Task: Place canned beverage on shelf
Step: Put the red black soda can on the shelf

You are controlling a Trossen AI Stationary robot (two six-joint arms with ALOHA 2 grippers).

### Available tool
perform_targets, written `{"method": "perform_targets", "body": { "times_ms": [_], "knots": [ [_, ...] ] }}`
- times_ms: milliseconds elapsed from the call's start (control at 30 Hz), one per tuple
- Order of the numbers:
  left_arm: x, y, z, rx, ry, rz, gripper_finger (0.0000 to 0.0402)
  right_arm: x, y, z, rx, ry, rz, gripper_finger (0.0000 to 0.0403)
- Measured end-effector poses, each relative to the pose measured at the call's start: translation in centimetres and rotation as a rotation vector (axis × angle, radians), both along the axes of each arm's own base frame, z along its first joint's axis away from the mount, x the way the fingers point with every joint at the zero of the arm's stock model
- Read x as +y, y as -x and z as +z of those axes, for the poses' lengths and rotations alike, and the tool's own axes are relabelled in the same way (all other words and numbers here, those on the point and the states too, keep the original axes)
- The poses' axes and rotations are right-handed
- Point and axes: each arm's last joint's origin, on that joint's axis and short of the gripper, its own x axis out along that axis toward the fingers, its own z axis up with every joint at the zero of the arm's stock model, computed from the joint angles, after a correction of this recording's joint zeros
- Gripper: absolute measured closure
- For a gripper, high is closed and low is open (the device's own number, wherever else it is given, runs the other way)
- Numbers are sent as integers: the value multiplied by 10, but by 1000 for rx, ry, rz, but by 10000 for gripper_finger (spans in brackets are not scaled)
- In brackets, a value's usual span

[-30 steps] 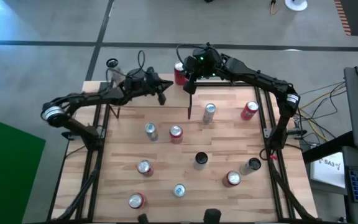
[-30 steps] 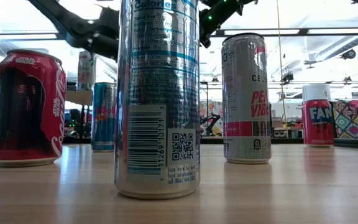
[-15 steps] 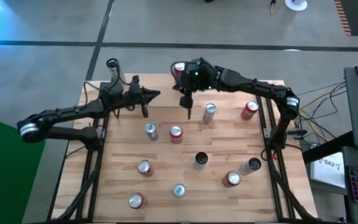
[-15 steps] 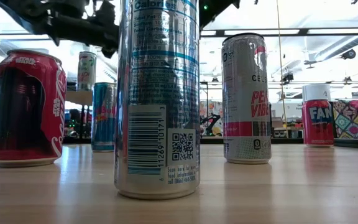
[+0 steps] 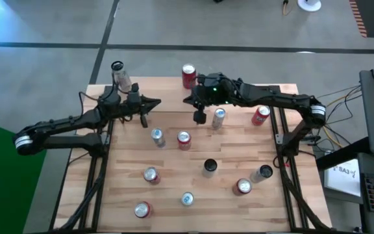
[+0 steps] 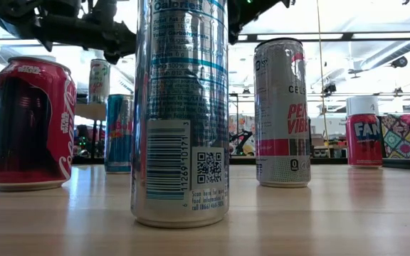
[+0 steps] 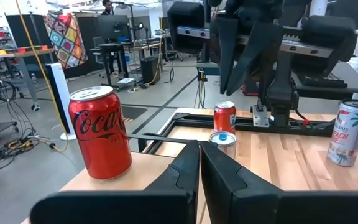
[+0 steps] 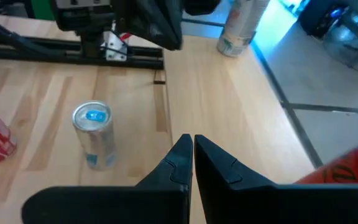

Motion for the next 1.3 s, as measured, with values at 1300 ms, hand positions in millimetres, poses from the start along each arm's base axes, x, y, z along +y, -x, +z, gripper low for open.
{"method": "perform_targets", "body": {
  "times_ms": [1300],
  "knots": [
    [76, -109, -37, 157, -10, 61, 402, -56, 37, -38, -29, 27, -289, 394]
  ]
}}
